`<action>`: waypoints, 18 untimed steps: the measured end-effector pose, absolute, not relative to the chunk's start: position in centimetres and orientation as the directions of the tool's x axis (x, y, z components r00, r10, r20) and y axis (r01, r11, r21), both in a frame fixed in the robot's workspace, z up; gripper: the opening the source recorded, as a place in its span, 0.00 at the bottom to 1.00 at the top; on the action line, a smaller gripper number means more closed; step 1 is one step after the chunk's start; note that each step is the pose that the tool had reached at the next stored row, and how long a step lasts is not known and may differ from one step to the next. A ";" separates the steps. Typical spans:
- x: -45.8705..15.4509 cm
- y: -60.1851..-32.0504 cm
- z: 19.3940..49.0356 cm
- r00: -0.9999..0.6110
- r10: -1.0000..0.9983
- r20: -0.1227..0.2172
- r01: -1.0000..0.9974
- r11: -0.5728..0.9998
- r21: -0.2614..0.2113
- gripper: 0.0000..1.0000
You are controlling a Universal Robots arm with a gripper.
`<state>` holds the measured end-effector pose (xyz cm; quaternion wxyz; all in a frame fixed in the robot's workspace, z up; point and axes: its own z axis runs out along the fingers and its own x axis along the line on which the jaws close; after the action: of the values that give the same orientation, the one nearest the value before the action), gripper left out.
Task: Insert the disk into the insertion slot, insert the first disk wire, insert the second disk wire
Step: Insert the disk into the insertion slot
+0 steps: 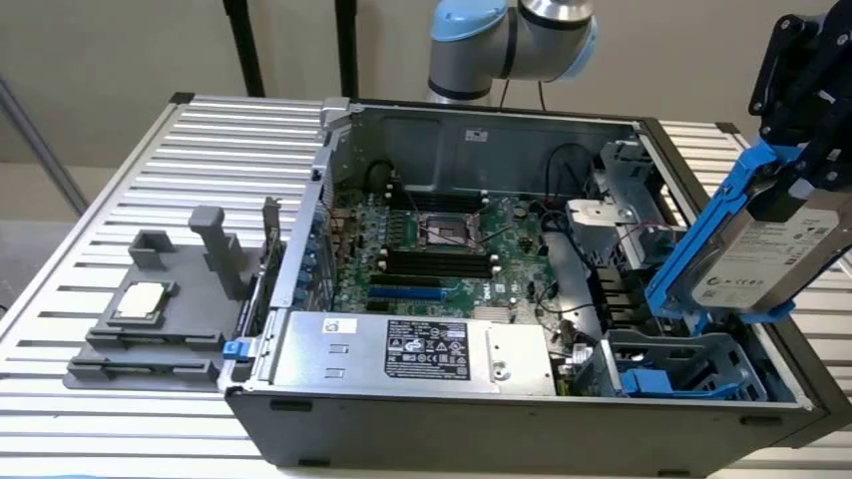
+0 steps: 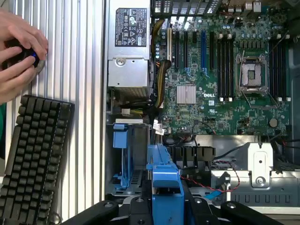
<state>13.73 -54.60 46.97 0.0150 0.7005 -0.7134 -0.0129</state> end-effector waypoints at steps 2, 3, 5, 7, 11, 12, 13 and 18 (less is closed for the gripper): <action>13.7 -54.6 47.0 -0.018 -1.000 0.003 -0.999 0.018 0.039 0.33; 13.6 -54.7 47.1 -0.018 -1.000 0.003 -0.999 0.018 0.039 0.33; 13.4 -55.3 47.3 -0.018 -1.000 0.003 -0.999 0.018 0.039 0.33; 13.2 -56.0 47.5 -0.018 -1.000 0.003 -0.999 0.018 0.039 0.33; 11.5 -56.7 47.5 -0.018 -1.000 0.003 -0.999 0.018 0.037 0.33; 11.1 -56.9 47.5 -0.018 -1.000 0.003 -0.999 0.018 0.036 0.33; 10.8 -57.1 47.5 -0.018 -1.000 0.003 -0.999 0.018 0.036 0.33; 10.3 -58.4 47.3 -0.015 -1.000 0.000 -0.999 0.015 0.035 0.33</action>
<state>10.27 -58.42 47.31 0.0124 0.7017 -0.7122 -0.0126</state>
